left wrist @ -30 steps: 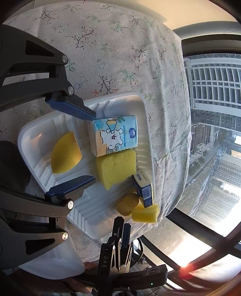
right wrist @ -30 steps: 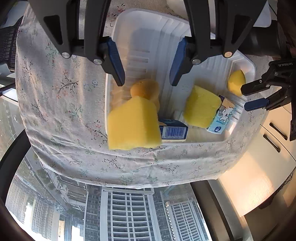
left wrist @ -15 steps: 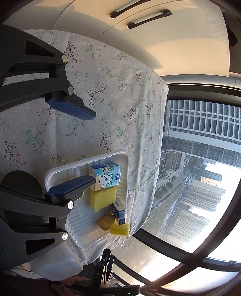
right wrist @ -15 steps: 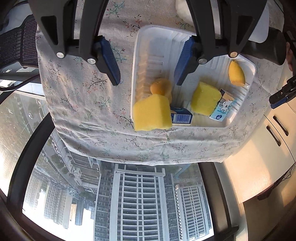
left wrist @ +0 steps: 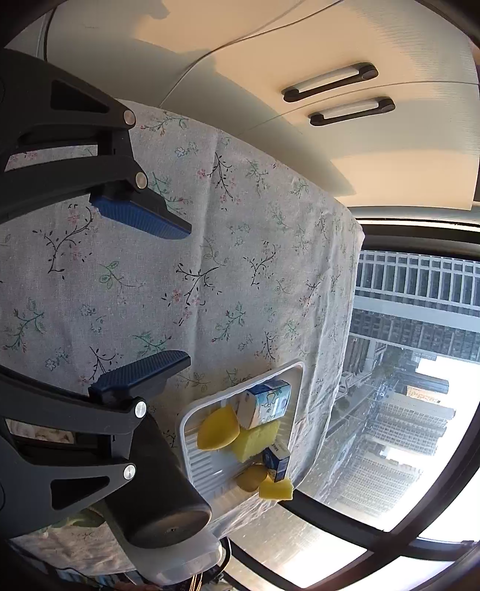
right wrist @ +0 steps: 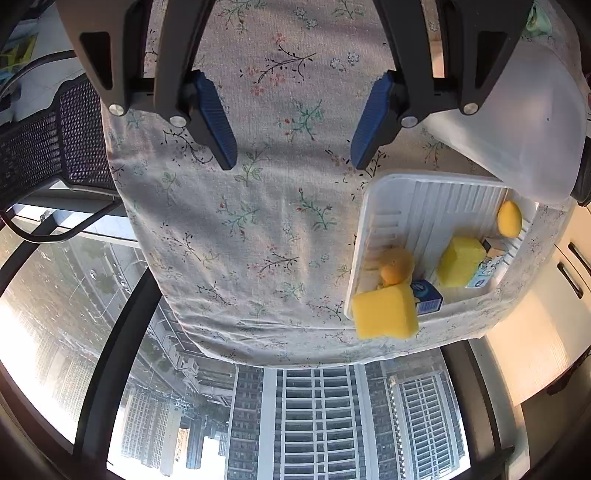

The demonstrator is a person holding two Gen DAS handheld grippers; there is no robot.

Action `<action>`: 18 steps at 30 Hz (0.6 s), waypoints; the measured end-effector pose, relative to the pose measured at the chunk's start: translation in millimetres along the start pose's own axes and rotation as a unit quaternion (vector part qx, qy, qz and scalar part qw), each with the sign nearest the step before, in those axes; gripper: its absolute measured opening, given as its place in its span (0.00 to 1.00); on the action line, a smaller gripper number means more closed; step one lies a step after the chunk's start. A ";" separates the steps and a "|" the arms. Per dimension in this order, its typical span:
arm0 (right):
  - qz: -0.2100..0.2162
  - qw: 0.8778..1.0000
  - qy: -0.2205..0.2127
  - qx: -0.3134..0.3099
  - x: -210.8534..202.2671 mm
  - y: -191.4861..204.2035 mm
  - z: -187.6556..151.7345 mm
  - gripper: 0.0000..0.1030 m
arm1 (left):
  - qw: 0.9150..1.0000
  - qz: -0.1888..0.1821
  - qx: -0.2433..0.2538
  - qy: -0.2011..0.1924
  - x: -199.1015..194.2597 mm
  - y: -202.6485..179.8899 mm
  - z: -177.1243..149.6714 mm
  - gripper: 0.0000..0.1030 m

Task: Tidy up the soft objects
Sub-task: 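Move both tools back toward the white loofah and knitted pads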

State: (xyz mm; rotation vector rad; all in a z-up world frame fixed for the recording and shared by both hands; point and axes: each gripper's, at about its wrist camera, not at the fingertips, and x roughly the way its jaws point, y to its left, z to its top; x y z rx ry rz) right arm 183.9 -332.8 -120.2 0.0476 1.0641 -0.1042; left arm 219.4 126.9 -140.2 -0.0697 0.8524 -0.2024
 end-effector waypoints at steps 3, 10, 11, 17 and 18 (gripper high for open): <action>-0.005 1.000 0.004 0.006 -7.4 -6.7 -22.3 0.65 | 1.000 0.006 0.007 0.009 -3.5 -0.2 -15.3 0.59; -0.012 1.000 0.012 0.016 -28.1 -16.2 -70.9 0.65 | 0.999 0.014 0.018 0.026 -17.0 -3.7 -53.9 0.59; -0.014 1.000 0.011 0.016 -32.0 -15.5 -77.4 0.65 | 0.999 0.011 0.019 0.029 -19.0 -4.3 -59.6 0.59; -0.012 1.000 0.004 0.006 -60.2 -3.5 -121.6 0.65 | 0.998 0.002 0.033 0.053 -31.2 -7.9 -94.5 0.59; -0.012 1.000 0.004 0.000 -64.7 -0.4 -129.8 0.65 | 0.998 -0.002 0.036 0.056 -33.9 -8.5 -100.8 0.59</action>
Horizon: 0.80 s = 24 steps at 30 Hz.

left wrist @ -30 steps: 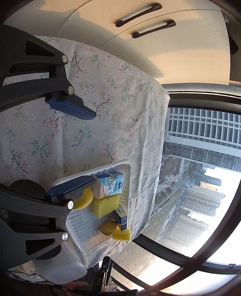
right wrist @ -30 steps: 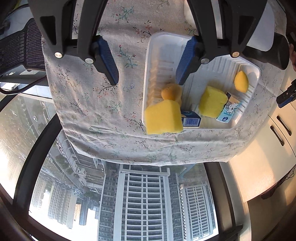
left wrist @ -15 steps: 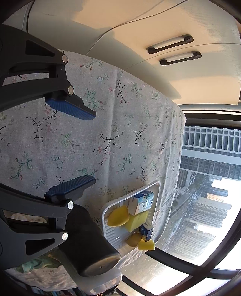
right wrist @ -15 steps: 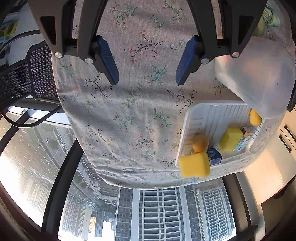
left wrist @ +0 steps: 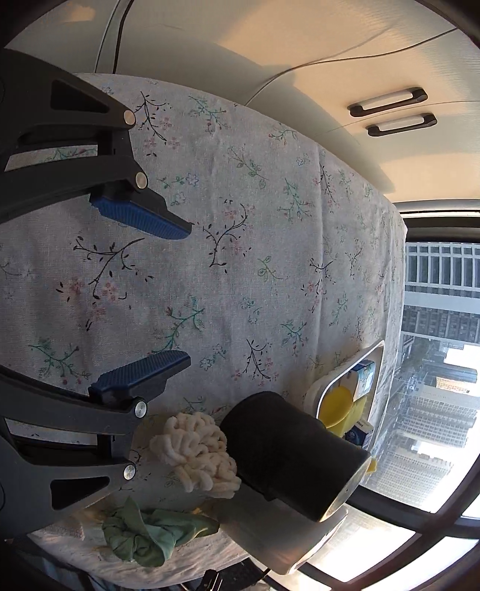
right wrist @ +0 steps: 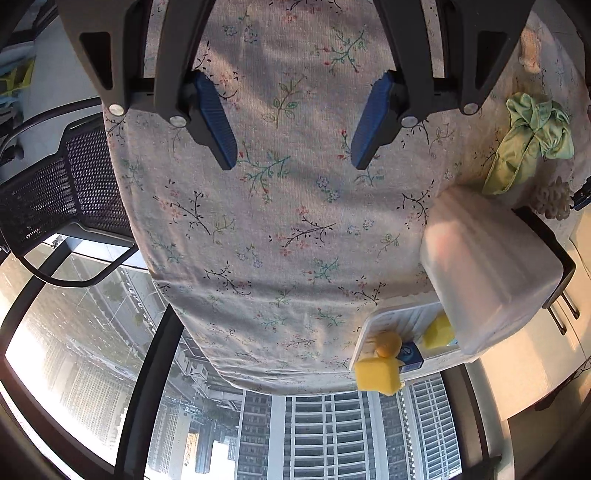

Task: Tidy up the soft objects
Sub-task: 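Move both tools back toward the white loofah and knitted pads, then grasp the white loofah with the left tool while the right tool grasps a knitted beige pad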

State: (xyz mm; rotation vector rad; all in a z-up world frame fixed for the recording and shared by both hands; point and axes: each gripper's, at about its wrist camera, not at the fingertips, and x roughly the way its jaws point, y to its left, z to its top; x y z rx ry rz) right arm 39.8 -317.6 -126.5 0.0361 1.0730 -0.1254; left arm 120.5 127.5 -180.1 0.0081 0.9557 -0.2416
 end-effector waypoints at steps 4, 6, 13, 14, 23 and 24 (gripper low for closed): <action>0.001 1.000 0.013 -0.024 -14.3 17.0 -33.2 0.70 | 1.000 -0.009 0.028 0.005 -8.5 -10.0 -19.6 0.59; 0.014 0.999 0.020 -0.032 -20.4 28.0 -48.6 0.71 | 0.999 -0.007 0.048 0.002 -12.0 -18.4 -26.4 0.59; 0.057 0.997 0.002 -0.049 -42.5 75.7 -80.4 0.90 | 0.993 -0.021 0.117 -0.003 -13.4 -63.4 -30.2 0.59; 0.058 0.997 0.000 -0.049 -43.3 82.3 -82.2 0.90 | 0.991 -0.026 0.128 -0.002 -11.8 -71.1 -29.5 0.59; 0.076 0.995 0.003 -0.057 -30.0 117.8 -89.3 0.90 | 0.977 -0.012 0.211 -0.019 0.4 -125.4 -22.0 0.59; 0.075 0.996 0.004 -0.055 -27.7 119.0 -89.1 0.90 | 0.976 -0.006 0.217 -0.024 2.8 -129.0 -19.9 0.59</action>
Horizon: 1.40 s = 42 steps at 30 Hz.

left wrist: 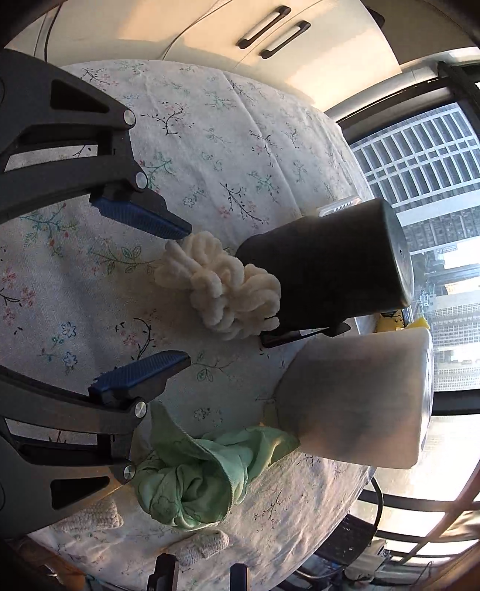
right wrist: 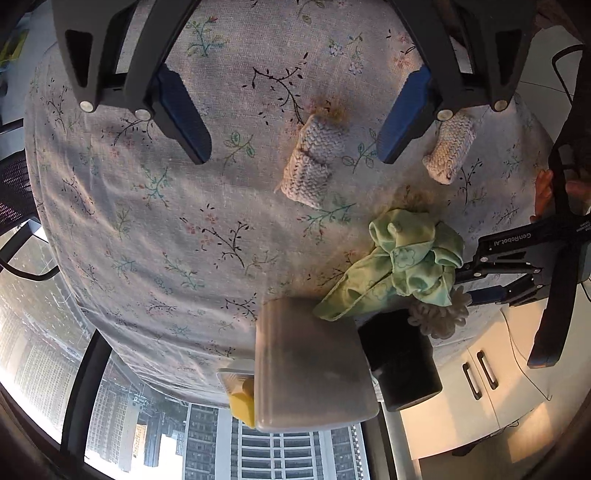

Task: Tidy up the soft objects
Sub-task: 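Grasp the white loofah with the left tool while the right tool grasps a knitted beige pad, then carry the loofah and knitted pad over the white tray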

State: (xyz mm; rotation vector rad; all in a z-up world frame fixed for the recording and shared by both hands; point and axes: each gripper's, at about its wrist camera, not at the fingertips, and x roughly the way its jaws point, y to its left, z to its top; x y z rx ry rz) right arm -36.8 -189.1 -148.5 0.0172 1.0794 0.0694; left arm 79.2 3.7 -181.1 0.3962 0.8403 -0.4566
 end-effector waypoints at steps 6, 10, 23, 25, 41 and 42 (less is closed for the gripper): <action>0.007 1.000 0.012 0.023 9.6 -4.4 2.0 0.87 | 1.000 0.008 -0.006 0.009 20.0 0.9 16.3 0.59; 0.011 0.999 0.015 0.037 13.3 -8.1 3.0 0.77 | 1.000 0.001 -0.024 0.008 27.6 6.1 21.3 0.59; 0.000 1.000 0.009 -0.021 7.6 13.2 3.5 0.29 | 0.994 -0.073 -0.075 -0.038 -5.1 12.0 6.8 0.26; 0.012 1.000 0.007 -0.017 4.1 12.6 3.9 0.29 | 0.993 -0.081 -0.079 -0.044 -10.6 16.4 7.5 0.26; 0.006 0.999 -0.006 0.035 -6.9 -30.4 29.3 0.29 | 0.989 -0.052 -0.129 -0.057 -48.4 48.3 -3.2 0.26; 0.001 0.999 -0.007 0.037 -6.9 -34.0 32.2 0.29 | 0.988 -0.052 -0.132 -0.056 -46.9 50.9 -3.2 0.26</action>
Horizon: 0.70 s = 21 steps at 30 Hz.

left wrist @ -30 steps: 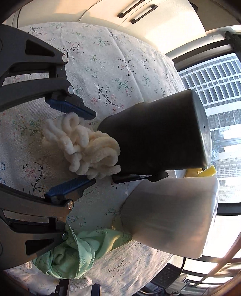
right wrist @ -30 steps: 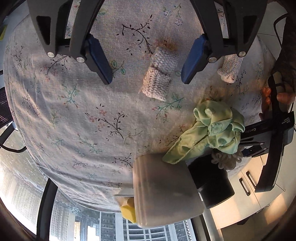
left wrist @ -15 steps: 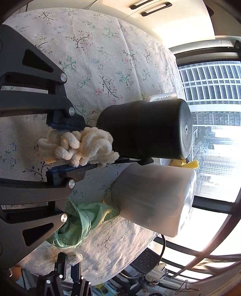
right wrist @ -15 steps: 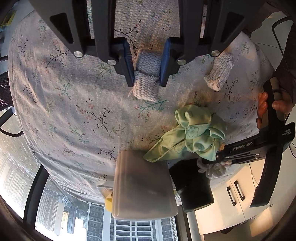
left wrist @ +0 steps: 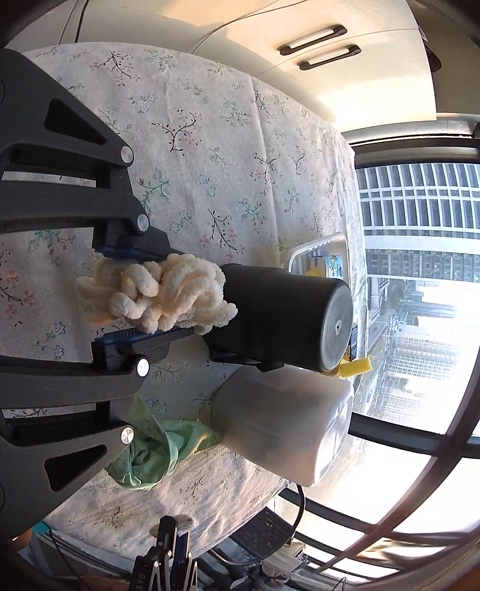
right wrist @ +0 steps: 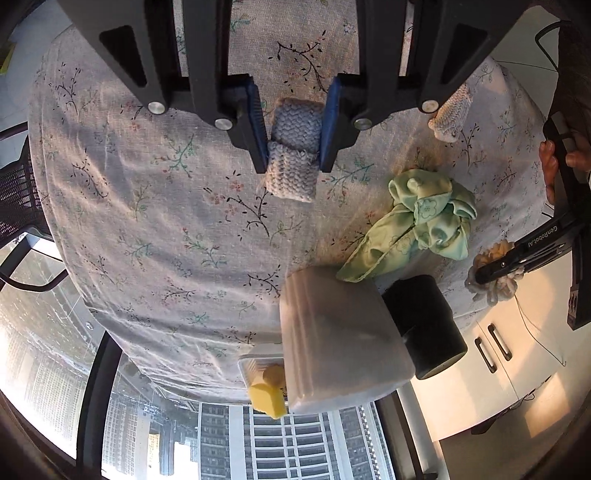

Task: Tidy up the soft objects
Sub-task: 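Carry the loofah and knitted pad over the white tray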

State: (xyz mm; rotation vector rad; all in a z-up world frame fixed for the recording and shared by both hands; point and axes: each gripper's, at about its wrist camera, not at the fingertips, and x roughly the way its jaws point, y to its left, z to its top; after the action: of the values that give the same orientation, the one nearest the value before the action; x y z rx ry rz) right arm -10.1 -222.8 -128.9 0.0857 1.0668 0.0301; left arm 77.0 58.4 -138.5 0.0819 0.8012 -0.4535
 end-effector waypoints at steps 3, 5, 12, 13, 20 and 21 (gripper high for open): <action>-0.012 1.000 -0.002 0.004 2.3 -8.7 7.7 0.29 | 1.000 0.004 -0.005 -0.001 11.0 12.2 5.2 0.26; -0.016 1.000 -0.002 0.007 4.1 -15.3 12.3 0.29 | 1.000 0.008 -0.007 -0.001 13.1 14.6 5.6 0.26; -0.034 0.999 -0.008 0.020 12.6 -36.1 34.4 0.29 | 1.000 0.020 -0.017 0.004 25.1 28.1 12.5 0.26; -0.036 0.999 -0.009 0.021 14.4 -38.6 38.6 0.29 | 1.000 0.022 -0.019 0.004 27.2 30.4 14.0 0.26; -0.054 0.998 -0.014 0.022 30.5 -51.4 74.9 0.29 | 0.999 0.036 -0.032 0.003 43.2 51.0 30.7 0.26; -0.053 0.998 -0.014 0.021 33.6 -53.2 80.5 0.29 | 0.999 0.038 -0.033 0.004 46.0 54.0 33.6 0.26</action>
State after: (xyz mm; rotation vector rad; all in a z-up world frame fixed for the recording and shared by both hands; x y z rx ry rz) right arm 75.7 -278.1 -124.2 0.0672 1.0422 -0.0893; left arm 150.3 82.4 -153.0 0.0529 0.8182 -0.3541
